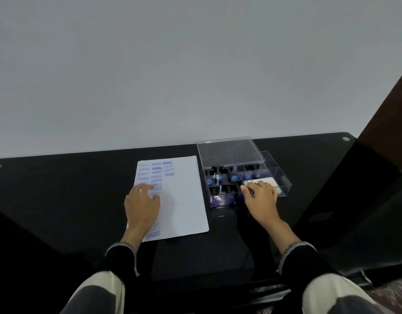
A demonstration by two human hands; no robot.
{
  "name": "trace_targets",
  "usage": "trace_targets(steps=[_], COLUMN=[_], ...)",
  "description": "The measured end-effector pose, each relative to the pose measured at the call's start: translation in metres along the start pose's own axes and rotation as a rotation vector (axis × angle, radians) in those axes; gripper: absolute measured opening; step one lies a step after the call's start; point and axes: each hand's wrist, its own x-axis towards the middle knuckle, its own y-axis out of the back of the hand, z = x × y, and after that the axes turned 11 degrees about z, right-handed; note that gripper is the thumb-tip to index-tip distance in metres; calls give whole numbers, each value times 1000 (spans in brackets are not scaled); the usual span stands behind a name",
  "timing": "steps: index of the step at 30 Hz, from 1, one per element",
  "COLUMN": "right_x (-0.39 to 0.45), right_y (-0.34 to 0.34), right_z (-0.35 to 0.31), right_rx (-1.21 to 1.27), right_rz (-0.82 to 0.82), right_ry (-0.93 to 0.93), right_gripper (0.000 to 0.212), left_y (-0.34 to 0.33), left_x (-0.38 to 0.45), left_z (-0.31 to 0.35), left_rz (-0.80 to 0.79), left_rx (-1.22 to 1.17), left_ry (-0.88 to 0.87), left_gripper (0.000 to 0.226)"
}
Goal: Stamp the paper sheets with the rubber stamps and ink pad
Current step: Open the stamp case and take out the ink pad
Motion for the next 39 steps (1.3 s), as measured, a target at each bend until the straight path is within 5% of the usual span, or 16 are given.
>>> trace_targets(steps=[7, 12, 19, 25, 30, 34, 39], right_x=[18, 45, 66, 62, 68, 68, 63], right_y=[9, 19, 19, 4, 14, 14, 13], right_z=[-24, -22, -35, -37, -30, -25, -38], right_rx=[-10, -369, -411, -419, -408, -465, -580], right_rz=[152, -155, -332, -174, -303, -254, 27], right_ry=[-264, -526, -698, -624, -713, -649, -458], right_gripper=[13, 64, 87, 82, 96, 95, 66], left_y=[7, 4, 0, 0, 0, -1, -2], left_x=[-26, -33, -34, -36, -37, -37, -37], left_z=[-19, -21, -24, -21, -21, -20, -19], left_rz=[-137, -92, -38, -55, -53, -35, -27], left_rx=[211, 233, 230, 228, 240, 229, 233], left_ry=[44, -3, -47, -52, -62, -60, -62], left_gripper=[63, 64, 60, 56, 54, 53, 51])
